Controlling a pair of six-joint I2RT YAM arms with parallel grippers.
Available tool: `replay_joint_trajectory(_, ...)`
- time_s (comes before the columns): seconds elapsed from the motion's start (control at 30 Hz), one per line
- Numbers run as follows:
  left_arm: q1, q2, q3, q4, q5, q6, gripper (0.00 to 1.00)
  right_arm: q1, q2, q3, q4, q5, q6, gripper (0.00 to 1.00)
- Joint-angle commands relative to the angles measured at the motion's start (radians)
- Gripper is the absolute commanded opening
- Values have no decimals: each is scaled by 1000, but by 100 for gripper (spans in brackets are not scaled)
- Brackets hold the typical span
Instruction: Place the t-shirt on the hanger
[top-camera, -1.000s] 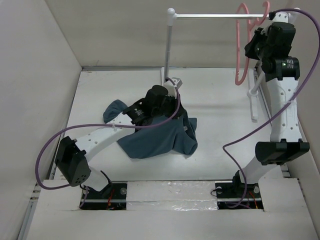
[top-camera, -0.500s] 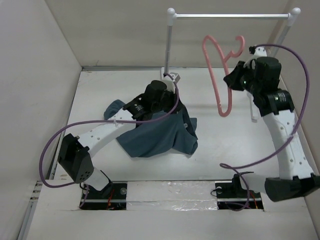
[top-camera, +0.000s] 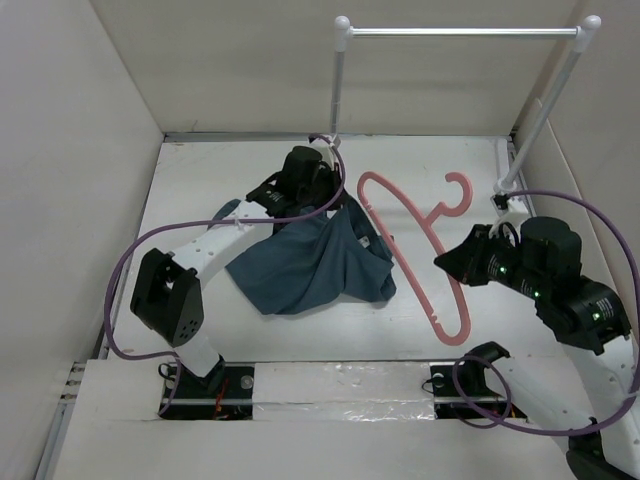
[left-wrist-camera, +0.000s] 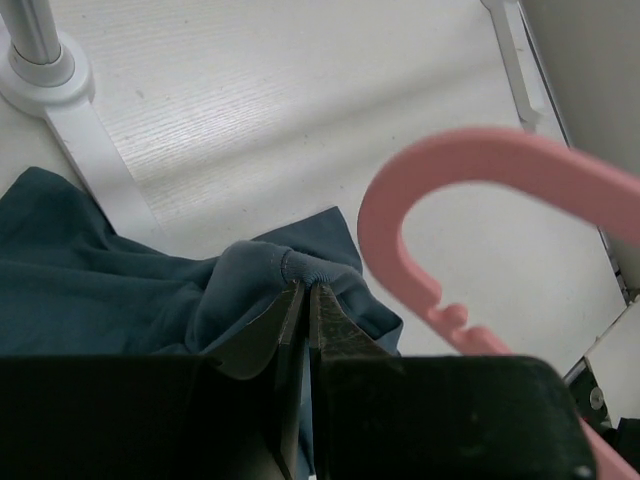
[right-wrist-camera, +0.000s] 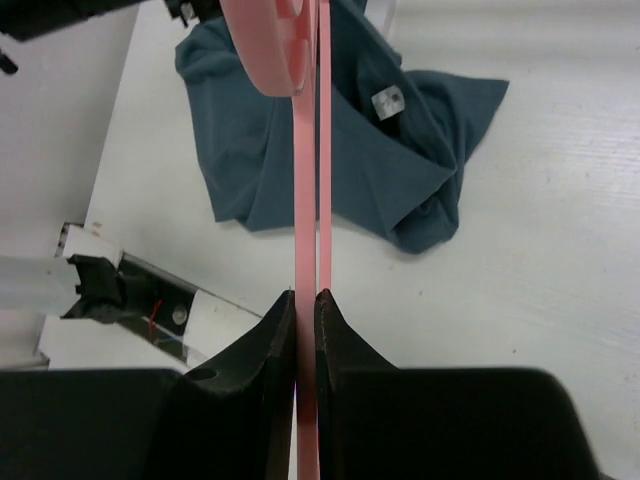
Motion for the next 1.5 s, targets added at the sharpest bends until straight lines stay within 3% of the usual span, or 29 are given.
replay_joint_trajectory(0.0,1,-1,66,9,-10,-3,0,29,-22,-19,-39,-32,46,0)
replay_joint_trajectory(0.7,-10,-53,73,-17,-46,-18,0,78,31,-118,45,-147,17,0)
replay_joint_trajectory(0.93,-40,-117,80,-55,4,-20,0,89,79,-132,215,-70,46,0)
replay_joint_trajectory(1.23,-40,-209,128,-61,101,-31,0,254,296,-63,494,5,45,0)
replay_joint_trajectory(1.37,-40,-214,239,-127,15,24,0,363,344,-2,495,19,14,0)
replay_joint_trajectory(1.47,-14,-211,316,-182,21,41,0,364,301,-15,476,-41,-12,0)
